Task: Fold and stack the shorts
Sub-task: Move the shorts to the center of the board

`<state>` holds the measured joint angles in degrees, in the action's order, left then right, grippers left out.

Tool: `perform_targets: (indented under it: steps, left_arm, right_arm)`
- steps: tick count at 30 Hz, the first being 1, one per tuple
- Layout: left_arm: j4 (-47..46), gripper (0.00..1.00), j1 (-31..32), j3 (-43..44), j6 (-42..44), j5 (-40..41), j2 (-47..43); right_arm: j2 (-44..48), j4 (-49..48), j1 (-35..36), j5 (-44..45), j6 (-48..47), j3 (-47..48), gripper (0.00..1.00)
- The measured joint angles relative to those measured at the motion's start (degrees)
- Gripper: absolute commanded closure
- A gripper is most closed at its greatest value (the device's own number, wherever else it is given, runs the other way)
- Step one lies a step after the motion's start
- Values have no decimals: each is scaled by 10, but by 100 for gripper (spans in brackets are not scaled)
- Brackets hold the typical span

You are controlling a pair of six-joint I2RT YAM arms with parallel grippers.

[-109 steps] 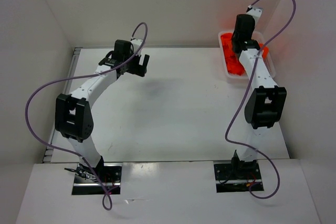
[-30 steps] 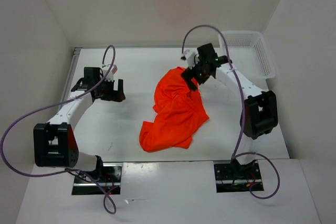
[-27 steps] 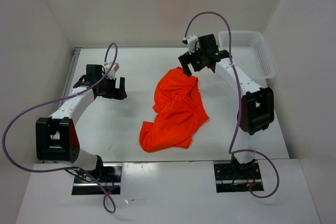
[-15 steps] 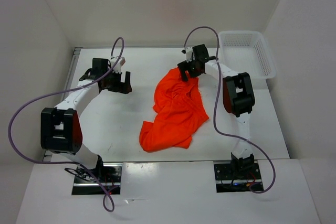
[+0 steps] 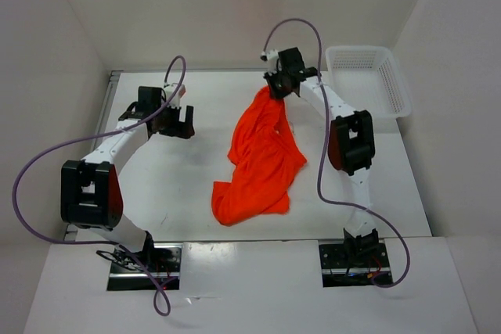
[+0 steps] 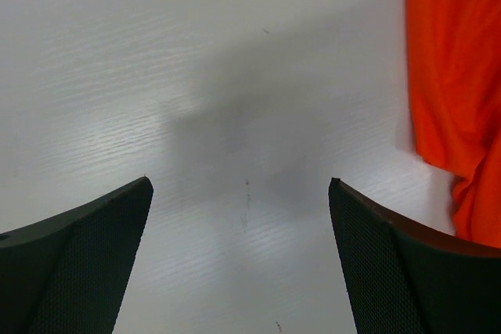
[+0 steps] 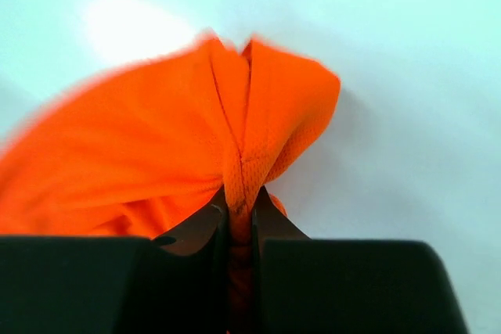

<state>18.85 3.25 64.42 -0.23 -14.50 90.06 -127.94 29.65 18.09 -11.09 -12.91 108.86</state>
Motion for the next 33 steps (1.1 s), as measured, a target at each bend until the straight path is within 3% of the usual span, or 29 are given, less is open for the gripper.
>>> perform_targets:
  steps: [6,9,10,13,17,21,24,28,33]
  left_arm:
    - [-49,0,-6,0,0,150,0]
    - [-61,0,-41,0,0,195,-7]
    - [-61,0,-56,0,0,204,-12]
    - [-61,0,-95,0,0,229,-41]
    - [-63,0,-103,-14,0,242,-109]
    - [-45,0,-98,-43,1,206,-172]
    - [-17,0,-94,-70,1,140,-194]
    - [45,0,-64,-111,0,54,-207]
    - [120,0,-21,-156,0,21,-222]
  right_arm:
    - [-16,14,138,41,-17,323,100]
    - [13,8,214,24,-26,374,100]
    - [37,9,235,16,-31,356,100]
    - [148,4,256,10,-52,185,100]
    - [289,-18,230,46,-87,-130,100]
    - [322,-13,217,71,-98,-350,100]
    - [322,-12,219,80,-109,-438,100]
    - [330,-30,219,99,-128,-487,100]
    - [349,-66,219,121,-144,-512,100]
